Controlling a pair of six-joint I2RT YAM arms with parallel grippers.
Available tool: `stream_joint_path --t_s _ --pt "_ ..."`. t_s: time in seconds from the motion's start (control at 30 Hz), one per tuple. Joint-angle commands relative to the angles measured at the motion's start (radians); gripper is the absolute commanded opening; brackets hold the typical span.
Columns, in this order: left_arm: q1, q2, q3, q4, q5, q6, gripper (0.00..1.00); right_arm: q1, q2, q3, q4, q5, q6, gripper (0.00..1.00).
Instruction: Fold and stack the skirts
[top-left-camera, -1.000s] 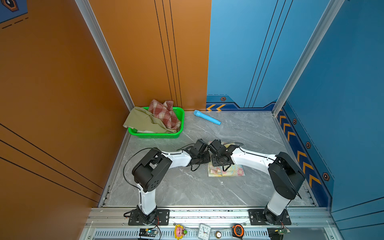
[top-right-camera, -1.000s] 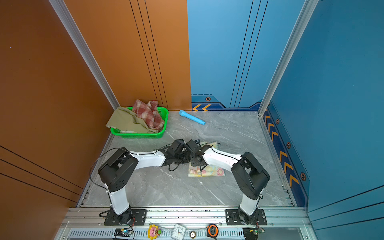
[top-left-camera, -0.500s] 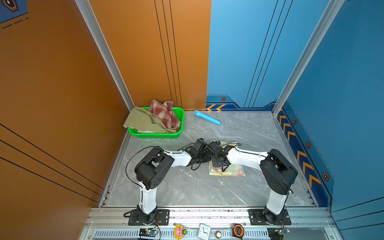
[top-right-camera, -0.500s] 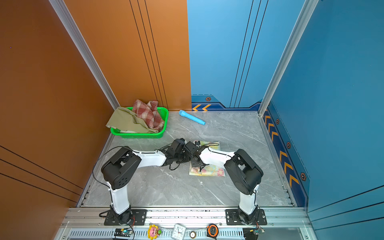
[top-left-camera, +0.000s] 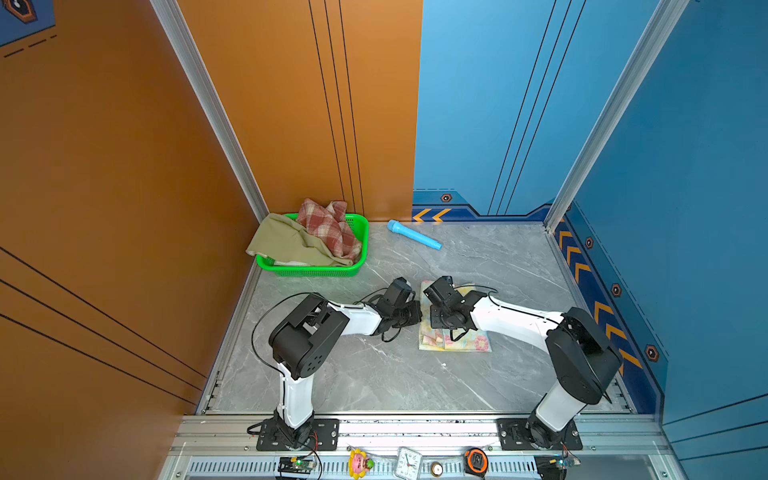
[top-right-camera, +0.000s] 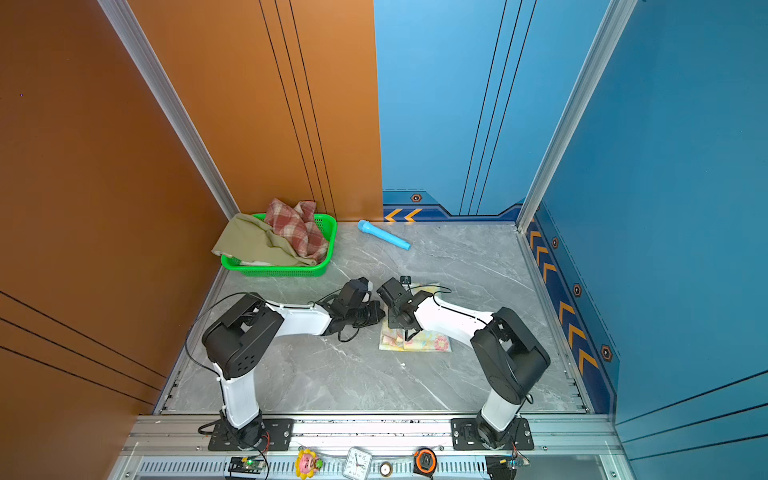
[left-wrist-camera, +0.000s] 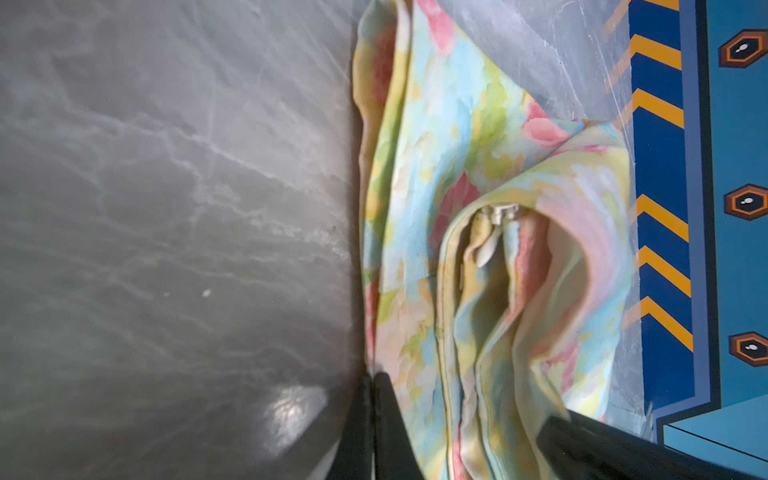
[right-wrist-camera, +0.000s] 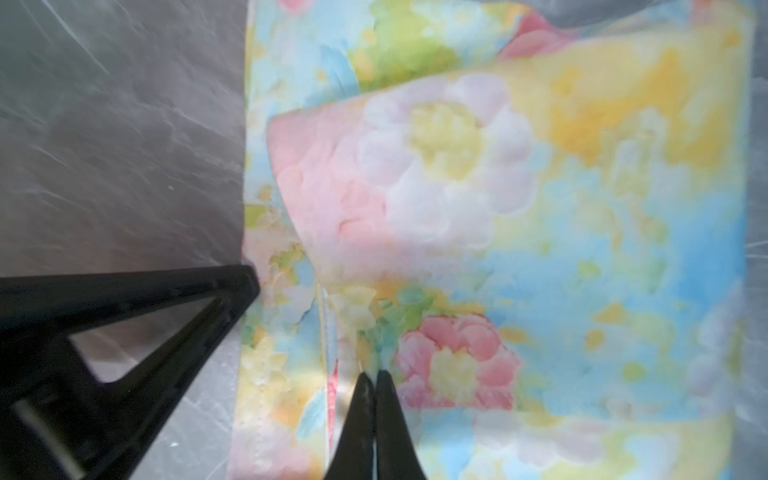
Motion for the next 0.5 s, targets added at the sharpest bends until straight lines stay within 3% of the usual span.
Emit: stream_joint_path --t_s 0.0,0.23,0.47 --pt "-0.006 0.067 -0.046 -0.133 0.019 -0.016 0.00 -0.009 -0.037 -0.043 0.096 -0.108 0.078 0.00" --pt "-0.009 0.066 -0.052 -0.125 0.022 -0.022 0.00 -0.047 -0.043 -0.053 0.182 -0.190 0.171 0.00" --pt "-0.011 0.048 -0.069 -0.120 0.019 -0.025 0.00 -0.051 0.028 -0.013 0.136 -0.163 0.168 0.00"
